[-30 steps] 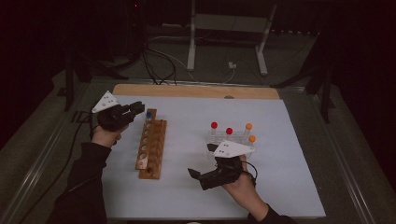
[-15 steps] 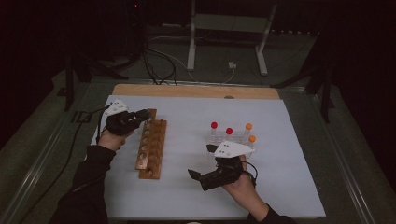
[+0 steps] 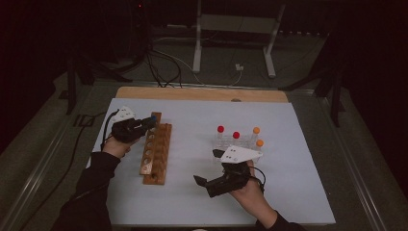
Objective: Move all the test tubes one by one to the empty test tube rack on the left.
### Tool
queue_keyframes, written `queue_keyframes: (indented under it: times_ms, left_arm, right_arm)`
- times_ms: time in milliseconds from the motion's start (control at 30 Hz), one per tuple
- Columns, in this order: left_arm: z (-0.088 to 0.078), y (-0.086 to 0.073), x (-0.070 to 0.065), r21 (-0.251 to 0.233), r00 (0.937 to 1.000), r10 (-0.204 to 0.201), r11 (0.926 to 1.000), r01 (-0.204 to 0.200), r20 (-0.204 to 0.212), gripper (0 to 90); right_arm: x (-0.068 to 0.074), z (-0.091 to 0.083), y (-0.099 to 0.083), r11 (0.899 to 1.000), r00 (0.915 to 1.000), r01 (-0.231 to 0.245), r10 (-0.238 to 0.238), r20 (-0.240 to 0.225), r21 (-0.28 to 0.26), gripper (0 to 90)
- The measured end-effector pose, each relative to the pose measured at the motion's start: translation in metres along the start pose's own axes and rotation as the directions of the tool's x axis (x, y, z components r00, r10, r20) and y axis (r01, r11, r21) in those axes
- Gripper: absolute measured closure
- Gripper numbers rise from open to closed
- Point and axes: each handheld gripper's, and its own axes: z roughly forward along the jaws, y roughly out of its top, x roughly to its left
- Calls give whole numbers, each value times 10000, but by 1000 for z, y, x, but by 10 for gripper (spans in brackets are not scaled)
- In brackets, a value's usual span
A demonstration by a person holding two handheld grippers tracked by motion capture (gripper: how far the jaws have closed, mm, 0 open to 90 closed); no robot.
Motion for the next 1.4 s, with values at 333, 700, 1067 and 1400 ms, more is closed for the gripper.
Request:
queue_keyframes:
  times_ms: [333,700,1067,1400]
  left_arm:
    - [-1,-2,1,121,9997,136,9998,-138,206,761]
    - [-19,6,-10,-333,9982,15,9994,6,606,315]
    - [-27,12,-35,-146,9786,156,9998,-129,2052,23]
    - [-35,12,-57,-179,9627,514,9987,-484,2656,15]
  right_arm:
    - [0,-1,1,10000,9999,1,-2,-163,-11,0]
    - [-7,-13,6,9997,10000,38,-36,89,-238,0]
    - [-36,-45,8,9974,9918,-210,296,1242,-696,0]
    - [-64,-70,-6,9953,9634,-545,734,2577,-800,0]
